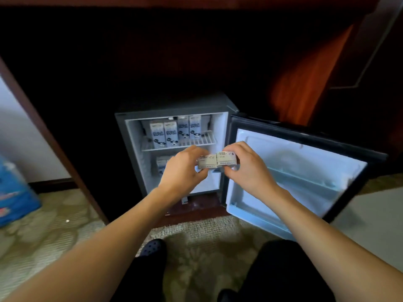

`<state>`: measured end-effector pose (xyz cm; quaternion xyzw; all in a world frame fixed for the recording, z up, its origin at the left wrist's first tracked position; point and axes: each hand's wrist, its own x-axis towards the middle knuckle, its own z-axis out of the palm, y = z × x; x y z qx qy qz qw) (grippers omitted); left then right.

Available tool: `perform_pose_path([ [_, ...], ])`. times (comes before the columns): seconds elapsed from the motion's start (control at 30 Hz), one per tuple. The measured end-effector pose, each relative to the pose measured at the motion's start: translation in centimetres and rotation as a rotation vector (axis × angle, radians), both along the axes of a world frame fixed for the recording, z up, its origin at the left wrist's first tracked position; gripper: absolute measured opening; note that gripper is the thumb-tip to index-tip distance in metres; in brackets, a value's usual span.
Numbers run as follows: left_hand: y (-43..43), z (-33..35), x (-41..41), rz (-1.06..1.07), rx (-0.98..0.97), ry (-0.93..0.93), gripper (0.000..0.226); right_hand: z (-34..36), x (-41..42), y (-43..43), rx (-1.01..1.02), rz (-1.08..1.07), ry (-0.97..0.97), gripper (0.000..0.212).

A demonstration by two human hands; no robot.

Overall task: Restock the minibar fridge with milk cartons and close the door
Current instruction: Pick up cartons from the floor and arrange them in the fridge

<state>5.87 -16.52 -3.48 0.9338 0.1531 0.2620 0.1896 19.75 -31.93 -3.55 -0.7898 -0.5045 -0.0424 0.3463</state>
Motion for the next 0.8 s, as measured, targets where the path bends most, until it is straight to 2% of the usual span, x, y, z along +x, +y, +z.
perform_pose_path([
  [0.17,3.7,-0.3,1.6,0.074,0.062,0.011,0.040,-0.4,1.1,5.1,-0.002,-0.060,-0.039,0.041],
  [0.53,10.2,-3.8,5.9,0.140,0.111,0.048,0.038,-4.1,5.1,12.3,-0.024,-0.062,-0.033,0.046],
  [0.8,12.6,-5.8,8.9,0.160,0.112,0.003,0.043,-6.0,7.9,15.0,0.083,-0.061,0.003,0.044],
])
